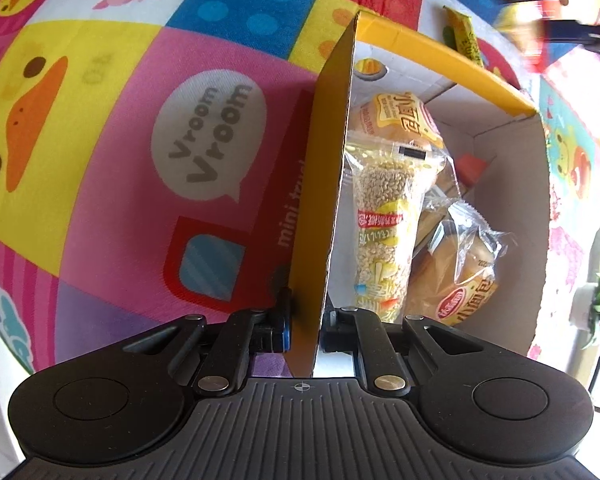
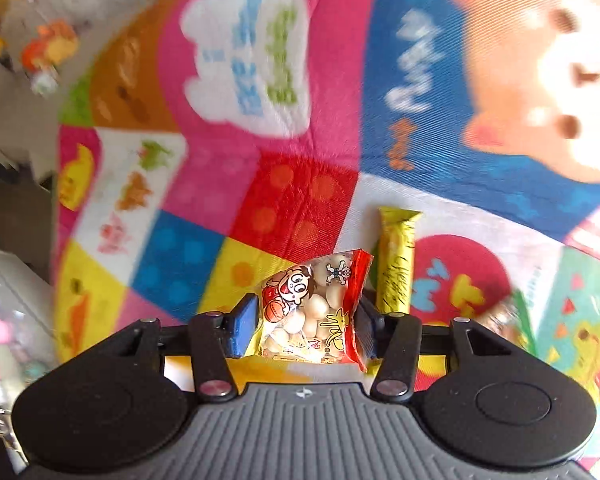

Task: Organize objects
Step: 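Carry the candy packet into the box and open the right tool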

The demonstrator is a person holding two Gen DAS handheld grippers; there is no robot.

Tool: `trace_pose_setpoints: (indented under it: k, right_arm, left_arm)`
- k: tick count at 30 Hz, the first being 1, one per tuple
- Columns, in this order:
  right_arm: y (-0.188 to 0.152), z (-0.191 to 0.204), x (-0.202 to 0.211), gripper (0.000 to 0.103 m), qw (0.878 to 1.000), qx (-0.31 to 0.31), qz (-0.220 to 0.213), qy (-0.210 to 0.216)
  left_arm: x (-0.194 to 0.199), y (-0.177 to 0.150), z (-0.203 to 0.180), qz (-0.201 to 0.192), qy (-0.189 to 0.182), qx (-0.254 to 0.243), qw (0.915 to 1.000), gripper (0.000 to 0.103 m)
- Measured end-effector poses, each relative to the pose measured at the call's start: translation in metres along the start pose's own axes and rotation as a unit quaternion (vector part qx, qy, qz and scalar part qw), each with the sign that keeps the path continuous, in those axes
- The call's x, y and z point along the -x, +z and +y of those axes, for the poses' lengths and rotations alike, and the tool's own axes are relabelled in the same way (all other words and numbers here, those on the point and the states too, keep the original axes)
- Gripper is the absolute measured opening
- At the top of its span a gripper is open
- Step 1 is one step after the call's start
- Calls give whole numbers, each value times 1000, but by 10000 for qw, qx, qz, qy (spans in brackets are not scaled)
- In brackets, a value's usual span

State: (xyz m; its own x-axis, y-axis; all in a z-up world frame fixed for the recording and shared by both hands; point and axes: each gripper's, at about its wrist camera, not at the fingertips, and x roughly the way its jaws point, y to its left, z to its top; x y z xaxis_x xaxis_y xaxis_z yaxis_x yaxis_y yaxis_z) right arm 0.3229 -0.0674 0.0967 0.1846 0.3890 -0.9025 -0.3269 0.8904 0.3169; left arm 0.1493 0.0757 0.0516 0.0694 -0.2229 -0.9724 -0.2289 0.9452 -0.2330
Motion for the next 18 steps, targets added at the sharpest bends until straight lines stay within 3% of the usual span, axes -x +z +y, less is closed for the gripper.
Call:
trace_pose_setpoints:
  k: [6,10,18]
  right_arm:
    - [-52,-21,90,51,9981,-483,-314,210]
    - [-105,-24,136,51,9957,-863,-319,-117]
    - [-186,6,173,52,9933,-1016,-40,-552]
  left_arm:
    - [-5,3,-8,178,-22,26,9998,13]
    - [-6,9,-14,215,-13,-151,9997,13]
    - [-8,10,-13,181,-38,-116,9998,12]
